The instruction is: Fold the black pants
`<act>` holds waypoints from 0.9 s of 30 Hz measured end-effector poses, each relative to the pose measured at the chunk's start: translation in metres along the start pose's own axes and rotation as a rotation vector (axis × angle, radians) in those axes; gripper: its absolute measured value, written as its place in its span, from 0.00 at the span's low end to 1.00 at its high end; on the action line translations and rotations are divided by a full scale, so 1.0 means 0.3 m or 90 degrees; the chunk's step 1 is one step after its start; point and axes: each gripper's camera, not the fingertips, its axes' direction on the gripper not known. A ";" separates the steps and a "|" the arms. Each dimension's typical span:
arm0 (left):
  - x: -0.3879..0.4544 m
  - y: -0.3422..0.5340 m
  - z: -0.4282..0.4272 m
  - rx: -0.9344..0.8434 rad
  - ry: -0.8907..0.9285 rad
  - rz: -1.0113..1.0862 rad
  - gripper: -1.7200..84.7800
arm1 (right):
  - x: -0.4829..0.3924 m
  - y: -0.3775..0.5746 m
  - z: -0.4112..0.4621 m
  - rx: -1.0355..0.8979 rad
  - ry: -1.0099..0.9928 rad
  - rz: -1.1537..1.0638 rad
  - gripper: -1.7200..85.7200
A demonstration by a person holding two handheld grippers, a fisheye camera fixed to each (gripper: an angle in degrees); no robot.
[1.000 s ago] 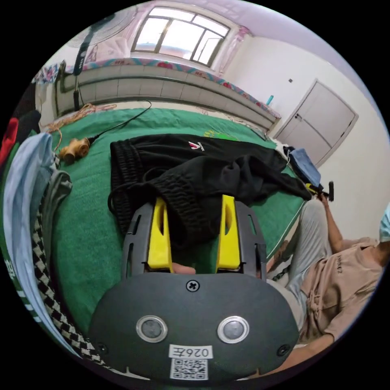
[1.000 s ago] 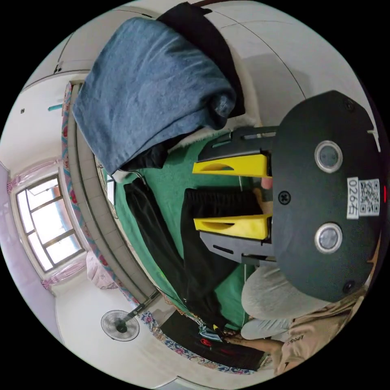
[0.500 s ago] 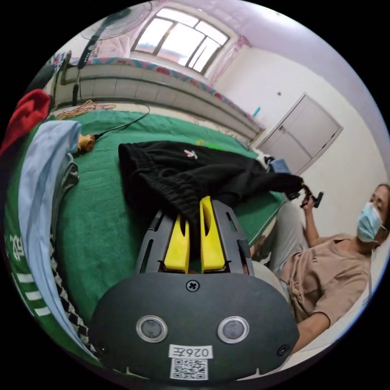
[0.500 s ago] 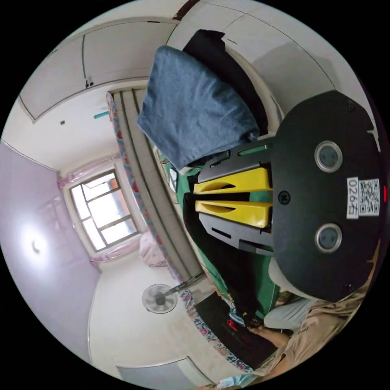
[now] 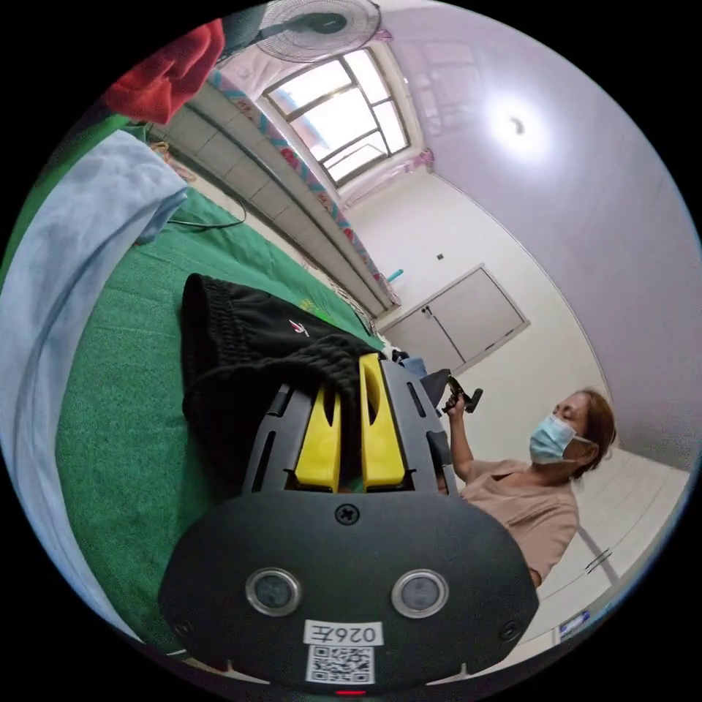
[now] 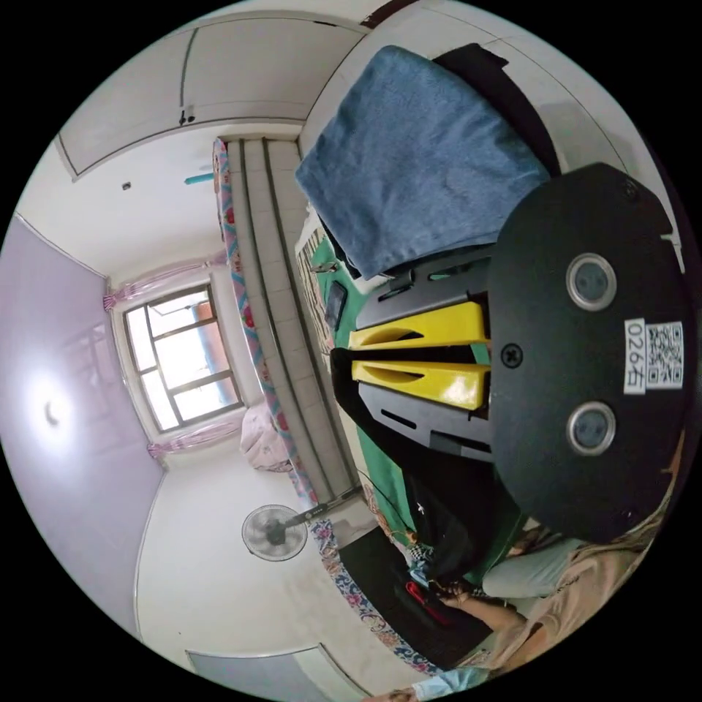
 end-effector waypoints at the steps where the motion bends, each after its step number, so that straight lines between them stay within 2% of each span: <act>1: -0.009 -0.029 0.009 -0.008 -0.010 -0.017 0.06 | -0.006 -0.052 0.113 -0.034 0.020 0.006 0.00; 5: -0.107 -0.238 0.110 -0.051 -0.106 -0.124 0.07 | 0.008 -0.185 0.530 -0.167 0.069 0.060 0.01; 6: -0.147 -0.286 0.149 -0.074 -0.134 -0.154 0.09 | 0.018 -0.203 0.695 -0.244 0.096 0.076 0.01; 9: -0.216 -0.367 0.237 -0.136 -0.107 -0.183 0.17 | 0.005 -0.174 1.034 -0.390 0.201 0.077 0.05; 13: -0.132 -0.398 0.250 -0.125 -0.109 -0.076 0.23 | -0.106 -0.102 1.203 -0.381 0.263 -0.003 0.08; 17: 0.014 -0.366 0.242 -0.128 -0.177 0.053 0.21 | -0.209 -0.035 1.240 -0.370 0.323 -0.073 0.10; 20: 0.079 -0.332 0.273 -0.109 -0.217 0.109 0.21 | -0.342 -0.003 1.180 -0.266 0.348 -0.119 0.09; 23: 0.112 -0.321 0.385 -0.158 -0.273 0.156 0.30 | -0.538 0.017 1.129 -0.168 0.200 -0.172 0.08; 24: 0.107 -0.322 0.444 -0.192 -0.298 0.164 0.32 | -0.636 0.024 1.133 -0.157 0.094 -0.211 0.07; 25: 0.099 -0.324 0.475 -0.212 -0.311 0.163 0.32 | -0.745 0.034 1.155 -0.168 -0.009 -0.260 0.06; 27: 0.050 -0.334 0.592 -0.304 -0.348 0.134 0.31 | -0.933 0.061 1.215 -0.212 -0.132 -0.347 0.06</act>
